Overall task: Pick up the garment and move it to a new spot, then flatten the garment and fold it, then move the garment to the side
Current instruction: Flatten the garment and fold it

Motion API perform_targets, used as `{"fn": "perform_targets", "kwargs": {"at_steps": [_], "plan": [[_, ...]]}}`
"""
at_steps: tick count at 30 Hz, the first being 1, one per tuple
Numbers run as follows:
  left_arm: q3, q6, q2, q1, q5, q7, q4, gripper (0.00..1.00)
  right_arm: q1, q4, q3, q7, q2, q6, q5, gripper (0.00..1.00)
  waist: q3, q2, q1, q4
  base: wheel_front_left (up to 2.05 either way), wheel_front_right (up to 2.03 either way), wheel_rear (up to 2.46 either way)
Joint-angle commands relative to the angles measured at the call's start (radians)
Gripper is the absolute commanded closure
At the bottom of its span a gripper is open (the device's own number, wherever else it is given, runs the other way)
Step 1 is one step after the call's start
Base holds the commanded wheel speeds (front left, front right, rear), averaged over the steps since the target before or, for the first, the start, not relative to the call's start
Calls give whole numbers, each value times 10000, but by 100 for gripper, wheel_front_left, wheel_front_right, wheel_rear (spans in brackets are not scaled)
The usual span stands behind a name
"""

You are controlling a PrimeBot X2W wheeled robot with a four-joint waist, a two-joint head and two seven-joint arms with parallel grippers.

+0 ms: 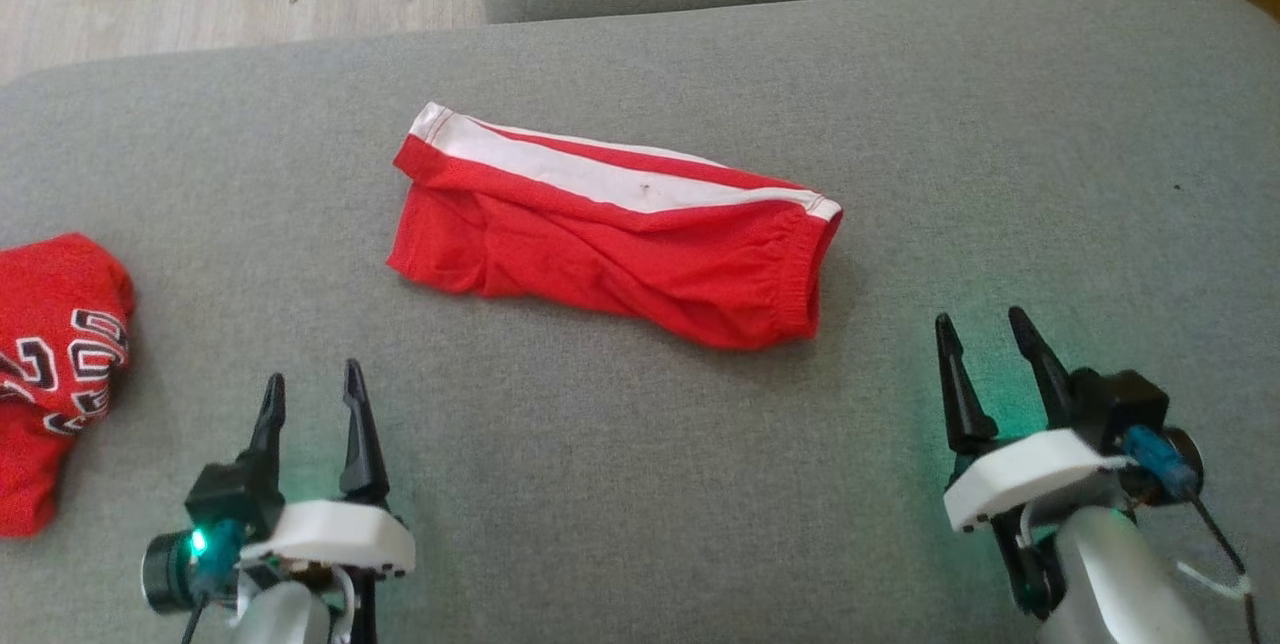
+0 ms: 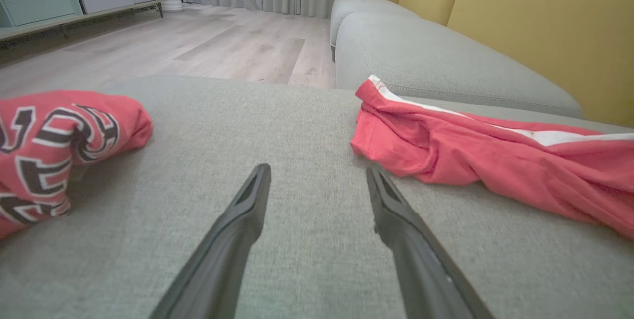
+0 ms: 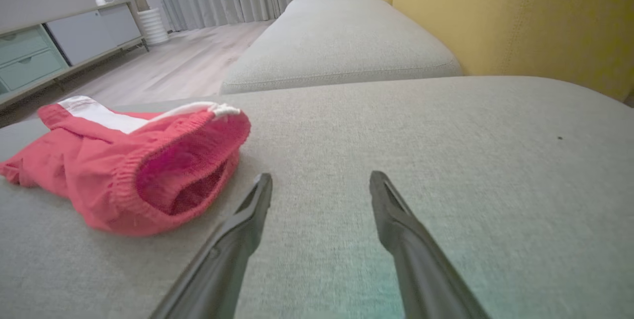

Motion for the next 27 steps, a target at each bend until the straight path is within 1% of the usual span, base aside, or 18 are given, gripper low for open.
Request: {"fn": "perform_targets", "kwargs": {"at_steps": [1, 3, 6, 10, 15, 18, 22, 27], "plan": [[454, -31, 48, -328, 119, -94, -391, 0, -126, -366, 136, -108, 100, -7, -98, 0, 26, -1, 2, -27, 0, 0, 0], [552, -119, -25, -363, 199, -94, -398, 0, -87, -423, 107, -108, 126, -7, -182, 0, 71, -1, 2, -74, 0, 0, 0], [611, -401, -84, -678, 280, -95, -269, 0, -156, -502, 133, -108, 140, -7, -144, 0, 235, -1, 2, -156, 0, 0, 0], [594, -830, -132, -1679, 213, -95, 306, 0, -359, -637, 198, -108, 143, -7, -17, 0, 649, -1, 2, -231, 0, 0, 0], [533, -1223, -147, -3542, -60, -95, 1718, 0, -661, -780, 379, -108, 145, -7, 31, 0, 1319, -1, 2, -374, 0, 0, 0], [528, -1372, -89, -4579, -288, -13, 2755, 0, -829, -803, 524, -108, 145, -7, 83, 0, 1663, -1, 2, -514, 0, 0, 0], [616, -1492, 36, -5619, -655, 183, 4027, 0, -984, -821, 612, -108, 146, -7, 127, 0, 1980, -1, 2, -691, 0, 0, 0], [480, -1573, 194, -6476, -829, 468, 5262, 0, -1117, -801, 563, -108, 146, -7, 165, 0, 2232, -1, 2, -801, 0, 0, 0]]}}
